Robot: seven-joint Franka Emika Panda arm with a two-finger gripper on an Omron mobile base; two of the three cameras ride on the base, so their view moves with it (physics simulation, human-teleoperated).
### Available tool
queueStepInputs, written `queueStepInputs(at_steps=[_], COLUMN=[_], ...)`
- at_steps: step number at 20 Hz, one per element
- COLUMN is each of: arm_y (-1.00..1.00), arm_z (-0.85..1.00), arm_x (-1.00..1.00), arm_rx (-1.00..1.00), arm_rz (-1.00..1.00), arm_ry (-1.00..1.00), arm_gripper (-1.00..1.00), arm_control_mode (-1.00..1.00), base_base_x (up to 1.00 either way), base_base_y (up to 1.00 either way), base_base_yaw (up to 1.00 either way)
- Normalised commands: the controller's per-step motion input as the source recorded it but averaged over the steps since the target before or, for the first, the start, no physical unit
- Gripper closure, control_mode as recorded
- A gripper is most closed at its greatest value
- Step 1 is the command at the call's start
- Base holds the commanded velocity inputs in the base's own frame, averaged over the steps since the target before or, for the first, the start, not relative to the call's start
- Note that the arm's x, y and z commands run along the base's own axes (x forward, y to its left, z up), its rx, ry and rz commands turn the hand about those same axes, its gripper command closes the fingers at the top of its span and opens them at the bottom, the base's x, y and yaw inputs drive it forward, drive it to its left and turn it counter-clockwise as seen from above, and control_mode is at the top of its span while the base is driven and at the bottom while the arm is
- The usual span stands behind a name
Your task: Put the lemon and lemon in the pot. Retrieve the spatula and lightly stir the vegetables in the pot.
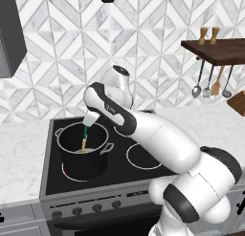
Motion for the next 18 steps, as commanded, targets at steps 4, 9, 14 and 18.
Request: queueStepInputs(at_steps=[4, 9, 14, 18], arm_y=[0.0, 0.14, 0.25, 0.31], arm_z=[-0.22, -0.47, -0.51, -0.36], arm_x=[0.25, 0.17, 0.05, 0.0], arm_rx=[0.03, 0.01, 0.0, 0.0], arm_rz=[-0.06, -0.07, -0.09, -0.08], arm_ry=[0.04, 0.1, 0.12, 0.09], arm_gripper=[1.0, 1.0, 1.0, 1.0], arm_control_mode=[-1.0, -1.0, -1.0, -1.0], base_base_x=[0.0, 0.0, 0.0, 0.0], base_base_y=[0.0, 0.0, 0.0, 0.0], base_base_yaw=[0.0, 0.0, 0.0, 0.0])
